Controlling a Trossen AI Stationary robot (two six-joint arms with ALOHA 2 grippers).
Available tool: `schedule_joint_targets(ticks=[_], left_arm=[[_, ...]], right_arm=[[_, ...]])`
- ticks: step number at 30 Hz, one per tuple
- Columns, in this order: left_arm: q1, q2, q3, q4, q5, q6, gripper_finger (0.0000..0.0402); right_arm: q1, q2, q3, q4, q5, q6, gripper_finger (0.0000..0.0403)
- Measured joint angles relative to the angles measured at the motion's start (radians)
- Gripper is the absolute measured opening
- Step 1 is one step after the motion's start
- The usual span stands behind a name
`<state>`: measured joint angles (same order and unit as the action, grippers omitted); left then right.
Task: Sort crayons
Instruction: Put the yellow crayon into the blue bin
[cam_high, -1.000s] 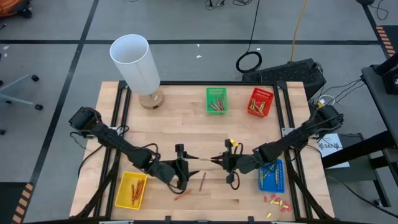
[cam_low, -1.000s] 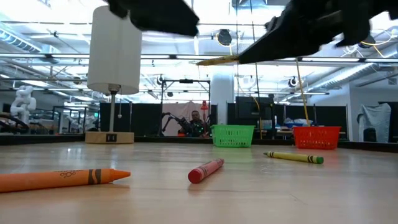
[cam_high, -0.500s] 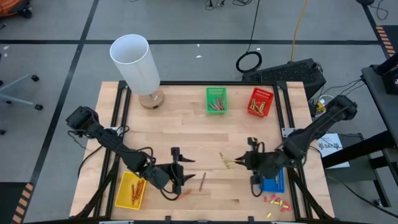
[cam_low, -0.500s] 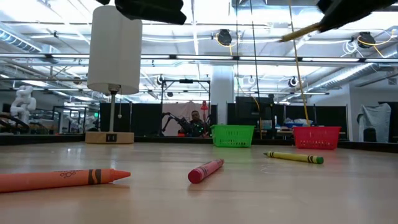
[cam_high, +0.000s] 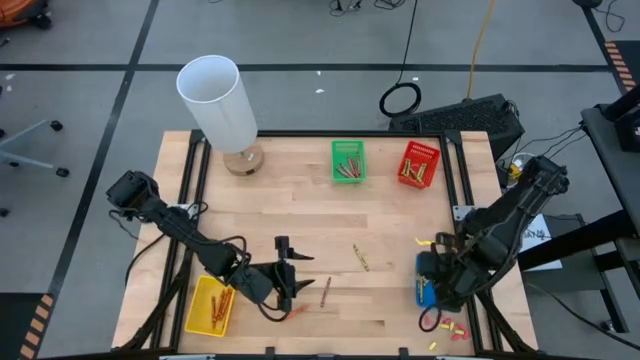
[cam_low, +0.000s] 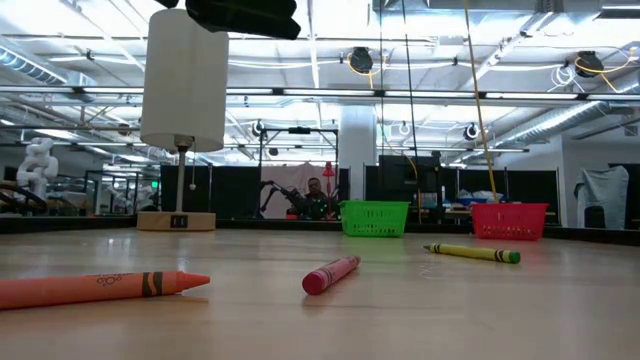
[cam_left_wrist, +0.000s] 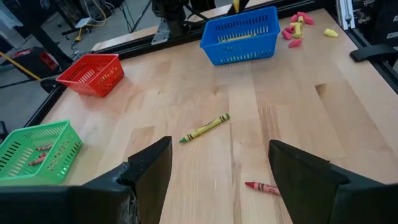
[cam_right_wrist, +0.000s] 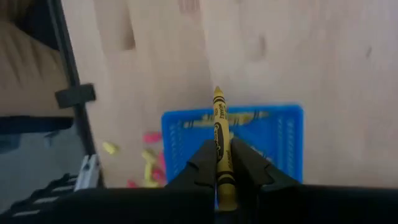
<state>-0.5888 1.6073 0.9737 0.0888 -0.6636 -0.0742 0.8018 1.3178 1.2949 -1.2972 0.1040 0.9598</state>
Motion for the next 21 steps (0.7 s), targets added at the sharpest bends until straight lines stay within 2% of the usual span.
schedule_joint_targets(ticks=[7, 15, 21], left_arm=[[0.0, 0.0, 0.0, 0.0, 0.0, 0.0, 0.0264], [0.001, 0.0, 0.0, 0.0, 0.0, 0.001, 0.0264], [0.018, 0.0, 0.0, 0.0, 0.0, 0.0, 0.0264]], right_arm=[[0.039, 0.0, -0.059, -0.108, -0.03, 0.225, 0.0009], [0.053, 0.0, -0.175, -0.111, -0.033, 0.295, 0.0012], [0.053, 0.001, -0.215, -0.084, -0.058, 0.361, 0.0036]])
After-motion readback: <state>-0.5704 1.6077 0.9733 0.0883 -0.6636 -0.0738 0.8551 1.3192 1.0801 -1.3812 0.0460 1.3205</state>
